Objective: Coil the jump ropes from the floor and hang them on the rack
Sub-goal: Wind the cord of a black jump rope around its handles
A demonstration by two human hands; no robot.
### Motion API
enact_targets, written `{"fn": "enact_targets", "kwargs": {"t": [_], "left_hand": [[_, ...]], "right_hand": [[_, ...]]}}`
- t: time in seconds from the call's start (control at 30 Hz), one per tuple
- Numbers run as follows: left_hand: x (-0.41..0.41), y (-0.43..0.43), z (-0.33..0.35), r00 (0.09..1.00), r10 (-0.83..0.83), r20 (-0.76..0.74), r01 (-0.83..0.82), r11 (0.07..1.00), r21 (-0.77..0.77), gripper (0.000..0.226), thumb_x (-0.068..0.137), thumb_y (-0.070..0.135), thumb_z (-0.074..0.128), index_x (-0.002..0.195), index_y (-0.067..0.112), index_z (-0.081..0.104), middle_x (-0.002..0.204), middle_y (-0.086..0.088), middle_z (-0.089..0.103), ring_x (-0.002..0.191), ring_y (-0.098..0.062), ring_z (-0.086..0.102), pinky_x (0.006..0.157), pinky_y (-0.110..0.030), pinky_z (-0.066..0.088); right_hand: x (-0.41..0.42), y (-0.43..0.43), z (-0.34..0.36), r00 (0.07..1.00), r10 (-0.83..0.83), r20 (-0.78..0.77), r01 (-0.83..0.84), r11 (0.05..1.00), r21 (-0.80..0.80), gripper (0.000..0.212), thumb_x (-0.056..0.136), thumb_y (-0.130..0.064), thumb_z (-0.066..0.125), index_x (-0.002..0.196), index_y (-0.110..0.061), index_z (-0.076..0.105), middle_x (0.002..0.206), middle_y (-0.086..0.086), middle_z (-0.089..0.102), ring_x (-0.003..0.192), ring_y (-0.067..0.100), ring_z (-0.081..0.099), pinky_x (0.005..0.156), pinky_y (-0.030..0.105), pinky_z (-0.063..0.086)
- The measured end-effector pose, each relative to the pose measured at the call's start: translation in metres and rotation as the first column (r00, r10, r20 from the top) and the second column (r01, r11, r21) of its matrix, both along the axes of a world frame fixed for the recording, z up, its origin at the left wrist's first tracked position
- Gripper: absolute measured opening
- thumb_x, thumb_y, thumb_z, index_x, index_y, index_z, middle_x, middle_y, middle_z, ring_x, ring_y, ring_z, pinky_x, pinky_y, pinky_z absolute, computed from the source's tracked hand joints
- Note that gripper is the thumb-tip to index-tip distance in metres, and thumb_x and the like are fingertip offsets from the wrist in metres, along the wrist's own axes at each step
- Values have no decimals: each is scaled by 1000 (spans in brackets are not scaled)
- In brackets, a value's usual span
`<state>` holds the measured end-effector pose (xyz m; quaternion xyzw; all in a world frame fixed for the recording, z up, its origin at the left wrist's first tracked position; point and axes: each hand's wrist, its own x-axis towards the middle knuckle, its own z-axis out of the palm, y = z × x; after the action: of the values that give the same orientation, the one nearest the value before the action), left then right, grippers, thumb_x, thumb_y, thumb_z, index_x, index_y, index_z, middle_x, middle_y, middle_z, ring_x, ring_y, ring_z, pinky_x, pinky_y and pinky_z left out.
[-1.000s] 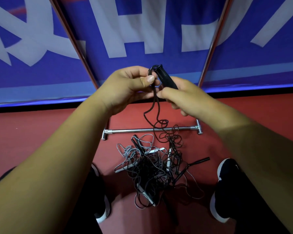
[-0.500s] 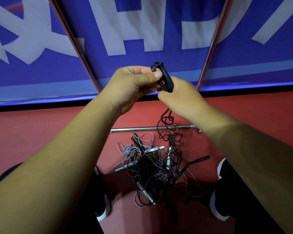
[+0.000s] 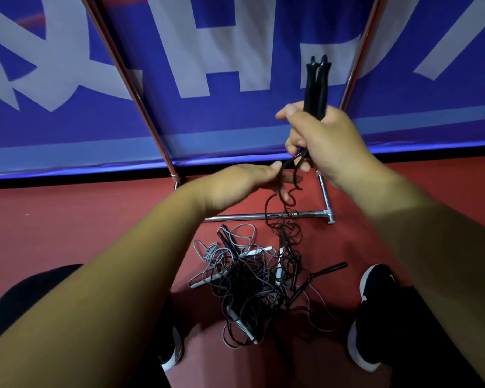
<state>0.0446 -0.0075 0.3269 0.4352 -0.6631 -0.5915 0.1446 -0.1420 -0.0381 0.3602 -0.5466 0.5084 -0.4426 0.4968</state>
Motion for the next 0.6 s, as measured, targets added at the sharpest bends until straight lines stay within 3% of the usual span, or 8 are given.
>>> {"fn": "enact_targets", "kwargs": {"t": [0.1,0.13,0.23,0.3,0.4,0.47,0.53,0.6], "left_hand": [[-1,4,9,999,-23,-44,19,997,-76,40,114,34,37,116,13,72,117,15,72,110,0,60,110,-20,39],[-1,4,10,997,-34,-67,27,994,-108,36,114,28,38,109,9,68,110,12,70,107,-2,60,106,-20,42],[-2,5,11,987,-74,-146,54,989,-136,31,113,26,43,99,2,58,108,-6,69,110,-29,61,110,-47,45],[-4,5,14,978,-105,-180,88,991,-97,26,113,20,44,97,1,54,107,-16,75,102,-39,66,97,-42,53],[-9,5,18,992,-112,-61,102,985,-142,22,109,20,54,93,4,55,84,-16,76,74,-25,68,77,-34,55],[-10,3,17,990,-62,128,99,946,-309,23,104,29,63,91,10,61,76,-5,75,65,-15,62,71,-31,54],[-8,2,14,967,10,253,122,856,-502,21,101,37,68,89,19,69,74,4,75,60,-3,57,66,-24,48],[-5,0,11,944,83,320,155,744,-650,23,99,47,66,92,26,73,74,12,74,62,-2,62,65,-24,47]], "right_hand": [[-6,0,4,997,17,80,-19,1000,22,25,108,-35,56,114,-18,73,62,-3,39,68,18,61,46,25,37],[-7,0,4,993,27,118,-31,999,31,26,109,-35,55,116,-17,72,62,-2,39,67,17,61,46,25,36],[-9,1,6,980,31,195,-43,997,57,27,111,-35,54,119,-16,71,63,-1,44,64,16,60,45,24,33],[-9,0,7,975,36,218,-57,994,92,28,111,-37,53,120,-18,72,64,-1,48,62,16,60,45,23,33],[-11,-1,5,964,66,256,-118,975,190,31,111,-42,53,122,-20,73,67,-1,51,60,18,59,42,22,29],[-10,-1,3,966,82,246,-143,961,239,33,110,-44,54,124,-20,72,68,0,55,58,18,60,40,19,26],[-9,0,2,975,80,209,-135,955,265,35,110,-48,53,126,-23,71,69,0,59,58,18,64,40,17,24],[-8,3,4,980,80,184,-131,951,280,37,110,-52,51,128,-27,70,72,3,65,61,20,69,40,17,23]]}}
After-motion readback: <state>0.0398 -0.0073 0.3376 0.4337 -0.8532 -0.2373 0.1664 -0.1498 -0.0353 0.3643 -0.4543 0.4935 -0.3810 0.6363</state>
